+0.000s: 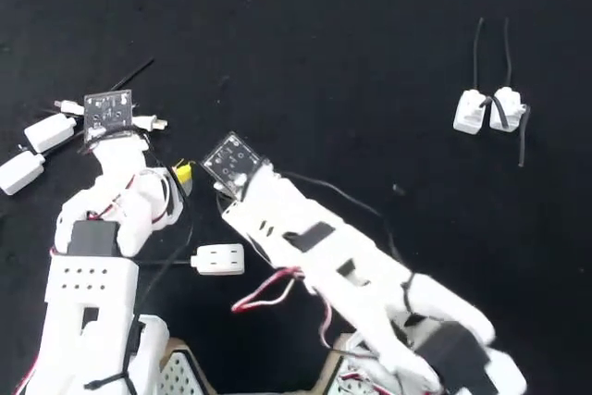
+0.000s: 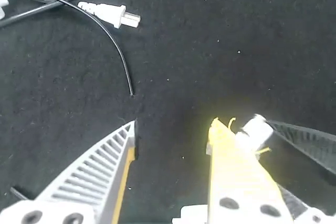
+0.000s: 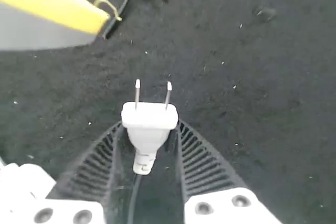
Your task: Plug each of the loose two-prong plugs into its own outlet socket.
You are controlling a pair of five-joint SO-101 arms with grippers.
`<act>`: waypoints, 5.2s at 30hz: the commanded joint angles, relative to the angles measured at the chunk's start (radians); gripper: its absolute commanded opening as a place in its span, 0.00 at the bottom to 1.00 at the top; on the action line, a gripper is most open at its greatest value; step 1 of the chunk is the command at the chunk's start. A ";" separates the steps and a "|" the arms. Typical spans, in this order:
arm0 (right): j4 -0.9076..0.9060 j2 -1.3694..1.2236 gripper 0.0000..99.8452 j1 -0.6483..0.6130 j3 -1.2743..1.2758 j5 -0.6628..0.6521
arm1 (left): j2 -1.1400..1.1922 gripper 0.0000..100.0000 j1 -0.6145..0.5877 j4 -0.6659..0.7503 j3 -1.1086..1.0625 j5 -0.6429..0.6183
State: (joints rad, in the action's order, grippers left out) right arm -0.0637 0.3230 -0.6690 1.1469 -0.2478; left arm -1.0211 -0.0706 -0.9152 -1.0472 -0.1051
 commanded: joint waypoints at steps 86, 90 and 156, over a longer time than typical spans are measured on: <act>-0.420 0.320 0.01 0.109 -0.016 -0.068 | -0.029 0.22 0.030 0.224 -0.173 0.051; -0.446 0.196 0.01 0.110 -0.018 -0.161 | -0.029 0.22 0.028 0.222 -0.174 0.051; -0.750 -0.328 0.01 0.130 -0.662 -0.169 | -0.029 0.22 -0.228 0.193 -0.151 -0.017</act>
State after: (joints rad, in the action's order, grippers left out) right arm -0.8078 -0.1174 -0.5508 0.4611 -0.4104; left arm -1.0411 -0.2915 -0.7188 -1.2313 -0.1158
